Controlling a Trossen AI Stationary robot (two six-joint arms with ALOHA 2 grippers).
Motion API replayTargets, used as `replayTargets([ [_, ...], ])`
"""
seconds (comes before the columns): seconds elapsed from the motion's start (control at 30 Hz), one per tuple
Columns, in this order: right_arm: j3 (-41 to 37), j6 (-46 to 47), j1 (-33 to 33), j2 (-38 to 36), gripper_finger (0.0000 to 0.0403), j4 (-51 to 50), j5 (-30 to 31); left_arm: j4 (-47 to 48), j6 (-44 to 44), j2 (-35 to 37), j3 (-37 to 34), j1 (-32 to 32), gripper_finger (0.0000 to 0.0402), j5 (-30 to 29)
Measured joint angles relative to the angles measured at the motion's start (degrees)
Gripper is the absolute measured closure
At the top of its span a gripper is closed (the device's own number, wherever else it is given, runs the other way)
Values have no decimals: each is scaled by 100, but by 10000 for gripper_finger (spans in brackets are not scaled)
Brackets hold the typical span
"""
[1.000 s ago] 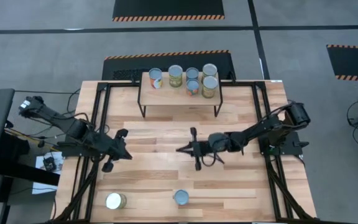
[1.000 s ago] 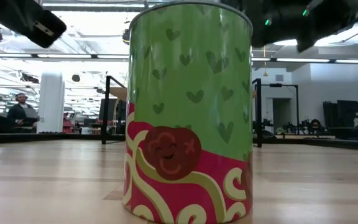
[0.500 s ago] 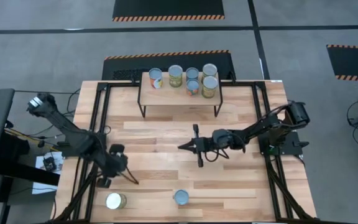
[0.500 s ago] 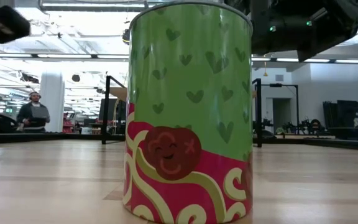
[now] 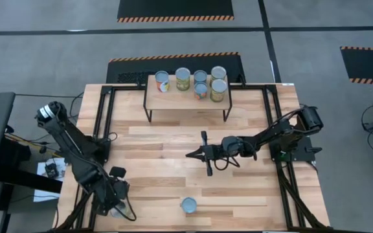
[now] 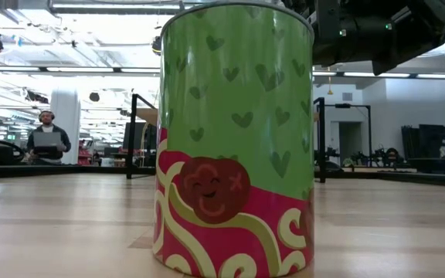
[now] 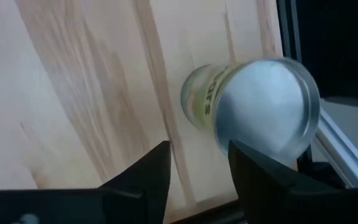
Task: Pick and place cans onto a shelf
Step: Put the middle left large light green can on the shelf and align it with the large light green can
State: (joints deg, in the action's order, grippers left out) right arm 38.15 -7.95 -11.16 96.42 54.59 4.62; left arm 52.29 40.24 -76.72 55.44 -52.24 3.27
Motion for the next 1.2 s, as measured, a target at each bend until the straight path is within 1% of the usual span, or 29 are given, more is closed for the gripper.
replayTargets([
  [0.37,0,44,0,0,398,-43,0,-285,145,-25,-4,8,284,-92],
  [0.57,0,46,0,0,398,-55,-2,-316,227,-25,-76,10,287,-100],
  [0.8,0,59,0,0,398,-56,-2,-1000,294,-17,-419,17,287,-57],
  [0.9,0,61,-2,0,398,-55,-2,-1030,313,-10,-457,23,291,-15],
  [1.0,0,59,-2,0,397,-57,-2,-1047,209,-8,-457,21,315,-31],
  [1.13,0,73,-2,0,398,-70,-2,-1054,-132,2,-454,22,375,-42],
  [1.2,0,87,-2,0,398,-81,-2,-1073,-342,24,-458,58,393,-27],
])
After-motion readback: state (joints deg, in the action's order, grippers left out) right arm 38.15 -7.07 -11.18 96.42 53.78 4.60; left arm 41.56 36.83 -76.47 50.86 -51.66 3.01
